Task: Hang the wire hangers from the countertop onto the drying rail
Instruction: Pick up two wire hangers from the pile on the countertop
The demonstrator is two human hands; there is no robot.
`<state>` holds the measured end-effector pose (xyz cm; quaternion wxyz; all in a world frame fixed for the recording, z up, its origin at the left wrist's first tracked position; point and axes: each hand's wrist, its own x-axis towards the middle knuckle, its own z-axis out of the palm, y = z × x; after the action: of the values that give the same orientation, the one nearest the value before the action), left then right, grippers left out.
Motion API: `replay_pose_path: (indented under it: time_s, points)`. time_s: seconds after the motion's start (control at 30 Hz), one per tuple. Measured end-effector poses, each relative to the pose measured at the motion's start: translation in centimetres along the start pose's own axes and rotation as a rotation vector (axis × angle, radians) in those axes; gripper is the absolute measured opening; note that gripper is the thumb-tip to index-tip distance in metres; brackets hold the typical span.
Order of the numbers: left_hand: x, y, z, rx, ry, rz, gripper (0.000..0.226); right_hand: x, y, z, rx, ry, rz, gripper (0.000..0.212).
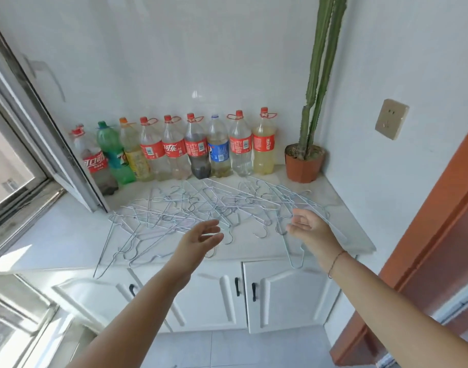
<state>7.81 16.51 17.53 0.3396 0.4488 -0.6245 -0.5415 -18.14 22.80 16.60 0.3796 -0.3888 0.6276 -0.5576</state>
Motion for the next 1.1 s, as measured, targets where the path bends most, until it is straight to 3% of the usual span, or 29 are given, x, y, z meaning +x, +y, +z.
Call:
replay_pose_path:
  time_s: [0.57,0.97,1.1]
  points:
    - [23.2,-5.7,2.3,-0.045,0.078,-0.191,0.033,27.7,6.3,2.9,-0.110,-0.085,0.169,0.026]
    - [32.2,-9.7,5.4,-0.122,0.150,-0.355,0.025,41.6,12.9,5.2,-0.600,-0.403,0.288,0.043]
    - [33.7,-10.6,5.1,-0.122,0.144,-0.399,0.024,42.7,13.8,5.7,-0.758,-0.388,0.308,0.032]
